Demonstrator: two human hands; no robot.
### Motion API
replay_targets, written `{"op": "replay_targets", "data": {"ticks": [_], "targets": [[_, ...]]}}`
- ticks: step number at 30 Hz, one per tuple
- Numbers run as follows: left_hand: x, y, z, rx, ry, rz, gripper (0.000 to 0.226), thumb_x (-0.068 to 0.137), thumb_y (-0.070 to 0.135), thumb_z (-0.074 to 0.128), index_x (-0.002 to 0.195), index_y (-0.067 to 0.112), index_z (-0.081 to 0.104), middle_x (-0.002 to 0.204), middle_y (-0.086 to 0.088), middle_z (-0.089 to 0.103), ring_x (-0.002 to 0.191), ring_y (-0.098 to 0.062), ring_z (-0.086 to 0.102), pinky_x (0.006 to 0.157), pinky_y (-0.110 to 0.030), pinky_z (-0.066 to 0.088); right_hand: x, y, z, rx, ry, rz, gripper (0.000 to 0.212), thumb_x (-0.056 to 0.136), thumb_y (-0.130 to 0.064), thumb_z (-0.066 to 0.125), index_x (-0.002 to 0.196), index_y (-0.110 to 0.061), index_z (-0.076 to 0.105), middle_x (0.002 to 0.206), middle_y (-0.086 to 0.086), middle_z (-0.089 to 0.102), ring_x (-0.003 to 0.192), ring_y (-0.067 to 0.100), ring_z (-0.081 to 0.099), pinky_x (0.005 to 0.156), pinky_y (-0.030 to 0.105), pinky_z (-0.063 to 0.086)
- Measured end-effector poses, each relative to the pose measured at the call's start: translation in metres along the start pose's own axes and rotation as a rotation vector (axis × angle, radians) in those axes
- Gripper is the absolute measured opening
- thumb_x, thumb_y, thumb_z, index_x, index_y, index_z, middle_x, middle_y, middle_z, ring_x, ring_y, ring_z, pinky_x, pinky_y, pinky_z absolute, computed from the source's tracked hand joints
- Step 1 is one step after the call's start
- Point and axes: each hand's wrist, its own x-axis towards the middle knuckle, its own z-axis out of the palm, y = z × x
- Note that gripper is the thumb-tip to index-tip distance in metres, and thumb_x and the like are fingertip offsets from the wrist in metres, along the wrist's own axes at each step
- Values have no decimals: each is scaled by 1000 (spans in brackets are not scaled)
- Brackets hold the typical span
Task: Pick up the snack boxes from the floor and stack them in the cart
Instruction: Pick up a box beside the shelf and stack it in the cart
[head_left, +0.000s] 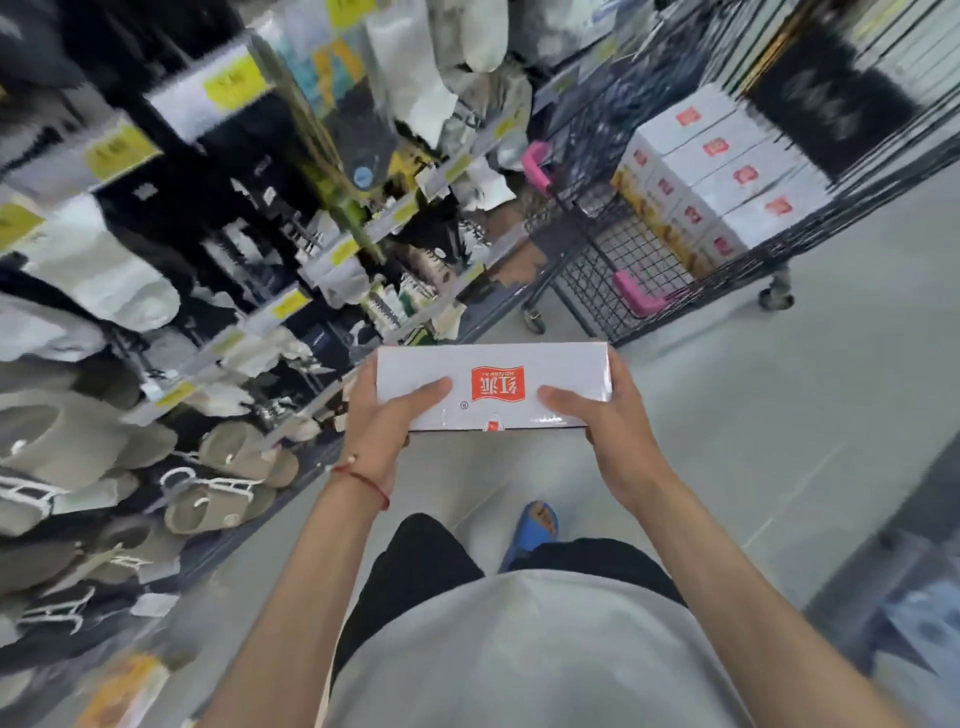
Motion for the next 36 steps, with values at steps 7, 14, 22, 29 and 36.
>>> {"op": "replay_targets", "data": {"ticks": [7,14,22,29,36], "targets": [[72,51,89,32,-150,32,62,73,18,88,126,26,57,117,-3,75,111,-31,70,95,-53,55,64,-50,-58,41,152,-58,70,77,-16,88,135,-30,52,124,-5,71,117,18,68,103,46,56],[156,113,155,80,-269,71,65,78,10,84,134,22,54,116,-5,74,105,-28,72,66,-27,58,135,-101,-79,73,268,-71,65,82,-15,85,134,-34,49,123,-8,70,116,16,67,94,36,59],[217,162,208,92,-287,91,55,78,1,82,122,24,57,111,-4,74,102,-25,73,72,-29,59,199,-145,-98,111,315,-44,55,84,-10,81,125,-35,54,117,-7,72,109,16,70,70,26,61],[254,169,267,102,-207,64,82,70,16,90,142,23,51,117,0,74,107,-21,72,85,-35,60,261,-169,-151,23,243,-18,53,83,-14,84,118,-44,57,114,-12,74,113,15,69,97,38,58],[269,164,328,105,-33,-8,61,71,18,90,126,19,63,108,3,77,104,-18,72,100,-47,54,325,-197,-207,-107,75,46,69,83,-14,85,132,-41,43,119,-18,60,108,-3,56,72,7,50]]}}
